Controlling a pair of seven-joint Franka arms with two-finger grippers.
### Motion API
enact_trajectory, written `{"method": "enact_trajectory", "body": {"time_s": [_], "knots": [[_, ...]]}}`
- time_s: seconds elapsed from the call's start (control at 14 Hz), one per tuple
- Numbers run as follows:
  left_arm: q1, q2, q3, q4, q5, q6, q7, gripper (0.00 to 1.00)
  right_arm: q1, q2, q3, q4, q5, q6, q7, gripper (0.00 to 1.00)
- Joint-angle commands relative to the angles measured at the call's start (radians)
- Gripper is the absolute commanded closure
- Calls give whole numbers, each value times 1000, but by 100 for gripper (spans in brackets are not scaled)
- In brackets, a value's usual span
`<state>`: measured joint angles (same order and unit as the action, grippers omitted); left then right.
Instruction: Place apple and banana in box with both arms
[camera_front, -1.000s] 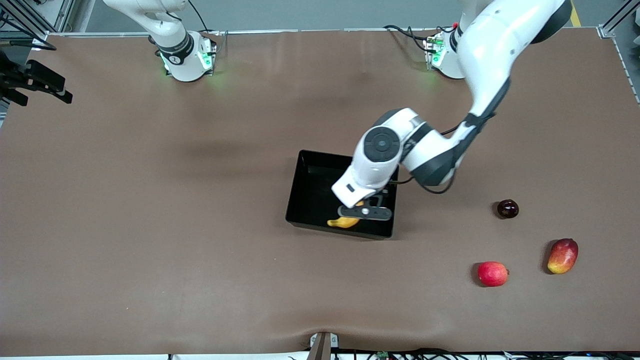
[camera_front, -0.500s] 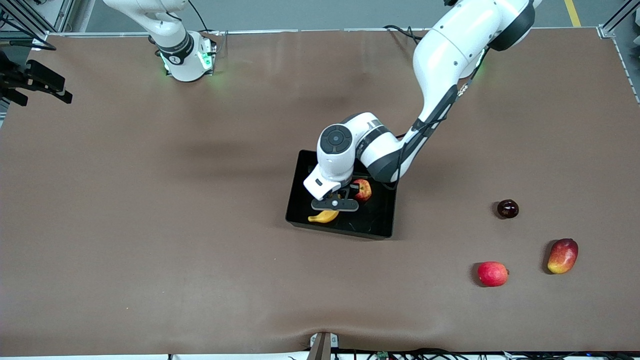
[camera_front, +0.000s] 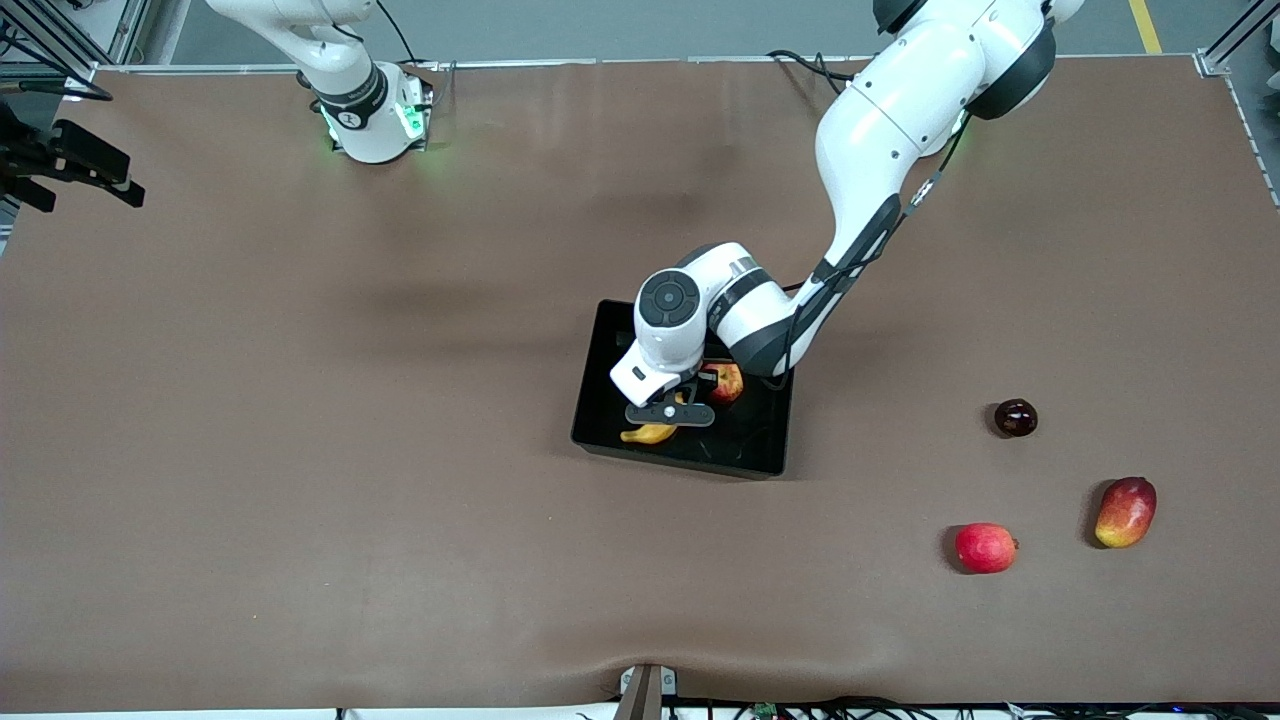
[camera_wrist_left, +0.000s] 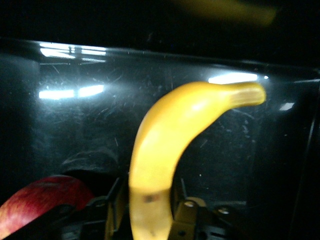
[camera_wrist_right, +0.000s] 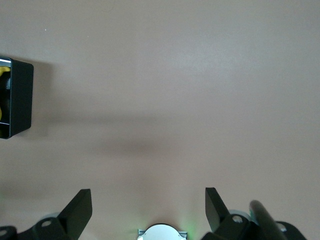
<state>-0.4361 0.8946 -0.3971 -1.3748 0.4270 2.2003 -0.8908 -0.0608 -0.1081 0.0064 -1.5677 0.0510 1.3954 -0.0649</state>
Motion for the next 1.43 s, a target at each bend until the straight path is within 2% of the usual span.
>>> {"method": "enact_trajectory", "body": {"time_s": [0.0, 0.07, 0.21, 0.57, 0.86, 1.21, 1.36], "knots": [[20, -58, 7, 17, 6, -16, -4, 0, -7, -12, 6, -9, -14, -3, 4, 0], [43, -94, 7, 16, 6, -24, -3, 0, -7, -12, 6, -9, -14, -3, 4, 0], [75, -199, 7, 17, 1, -143, 4, 0, -8, -12, 6, -9, -14, -3, 4, 0], [261, -426, 3, 14, -1, -408, 110, 0, -8, -12, 6, -9, -13, -1, 4, 0], [424, -549, -5, 11, -22, -491, 358, 0, -8, -12, 6, -9, -11, -1, 4, 0], [497, -655, -5, 5, -50, -597, 483, 0, -7, -12, 6, -9, -10, -1, 4, 0], [516, -697, -3, -1, -71, -605, 599, 0, -8, -12, 6, -9, -10, -1, 4, 0]]}}
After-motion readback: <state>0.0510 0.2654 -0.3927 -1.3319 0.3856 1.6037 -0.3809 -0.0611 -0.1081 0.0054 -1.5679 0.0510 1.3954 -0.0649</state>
